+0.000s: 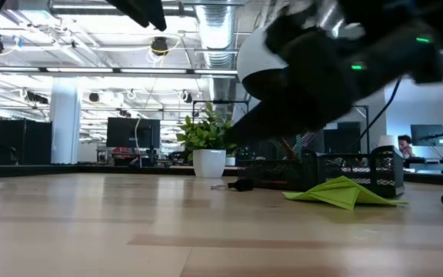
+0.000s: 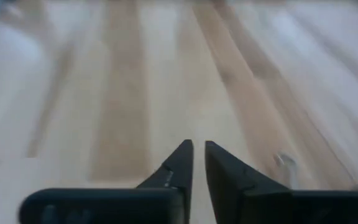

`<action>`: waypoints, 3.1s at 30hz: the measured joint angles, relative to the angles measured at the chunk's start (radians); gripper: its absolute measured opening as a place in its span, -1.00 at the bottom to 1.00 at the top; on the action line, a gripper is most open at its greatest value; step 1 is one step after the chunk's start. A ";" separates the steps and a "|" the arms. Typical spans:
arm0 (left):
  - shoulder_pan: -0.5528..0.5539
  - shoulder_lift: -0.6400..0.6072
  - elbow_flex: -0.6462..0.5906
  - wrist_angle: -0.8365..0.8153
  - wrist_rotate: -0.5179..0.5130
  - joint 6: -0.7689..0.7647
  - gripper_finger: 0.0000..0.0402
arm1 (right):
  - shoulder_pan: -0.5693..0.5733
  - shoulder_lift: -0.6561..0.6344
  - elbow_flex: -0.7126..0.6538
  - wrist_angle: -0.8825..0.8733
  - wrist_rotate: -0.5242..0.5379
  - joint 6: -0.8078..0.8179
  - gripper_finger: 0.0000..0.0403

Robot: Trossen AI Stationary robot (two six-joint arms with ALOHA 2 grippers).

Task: Pick and place office supplies into organizer
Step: Put the black binder clip into the black supply organizer

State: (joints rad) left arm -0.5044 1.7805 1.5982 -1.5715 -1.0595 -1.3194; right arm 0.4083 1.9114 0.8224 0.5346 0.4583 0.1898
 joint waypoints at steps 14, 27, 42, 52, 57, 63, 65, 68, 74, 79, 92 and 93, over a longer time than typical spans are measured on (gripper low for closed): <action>-0.031 0.000 0.000 0.000 -0.027 0.031 0.06 | -0.104 -0.025 0.167 -0.503 -0.067 0.169 -0.20; -0.031 0.001 0.000 0.000 -0.024 0.037 0.06 | -0.166 -0.024 0.168 -0.605 -0.103 0.170 0.25; -0.032 0.002 0.000 0.001 -0.008 0.044 0.06 | -0.172 0.081 0.177 -0.451 -0.153 0.174 0.26; -0.032 0.002 0.000 0.000 0.018 0.063 0.06 | -0.186 0.080 0.223 -0.474 -0.114 0.014 0.26; -0.032 0.002 0.000 0.001 0.049 0.063 0.06 | -0.205 0.088 0.225 -0.459 -0.115 -0.104 0.26; -0.032 0.002 0.000 0.000 0.062 0.068 0.06 | -0.240 0.088 0.225 -0.426 -0.180 -0.193 0.26; -0.032 0.002 0.000 0.000 0.063 0.068 0.06 | -0.251 0.088 0.225 -0.414 -0.203 -0.199 0.26; -0.032 0.002 0.000 0.001 0.064 0.071 0.06 | -0.267 0.088 0.225 -0.414 -0.292 -0.199 0.26; -0.032 0.002 0.000 0.000 0.064 0.079 0.06 | -0.281 0.104 0.226 -0.386 -0.379 -0.293 0.26; -0.033 0.002 0.000 0.001 0.069 0.079 0.06 | -0.289 0.105 0.226 -0.365 -0.378 -0.304 0.26; -0.034 0.002 0.000 0.000 0.070 0.079 0.06 | -0.301 0.107 0.225 -0.370 -0.409 -0.236 0.26; -0.034 0.002 0.000 0.001 0.070 0.079 0.06 | -0.301 0.107 0.225 -0.371 -0.409 -0.221 0.26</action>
State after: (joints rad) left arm -0.5381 1.7828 1.5982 -1.5708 -0.9894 -1.2404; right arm 0.1078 2.0182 1.0473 0.1637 0.0494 -0.0310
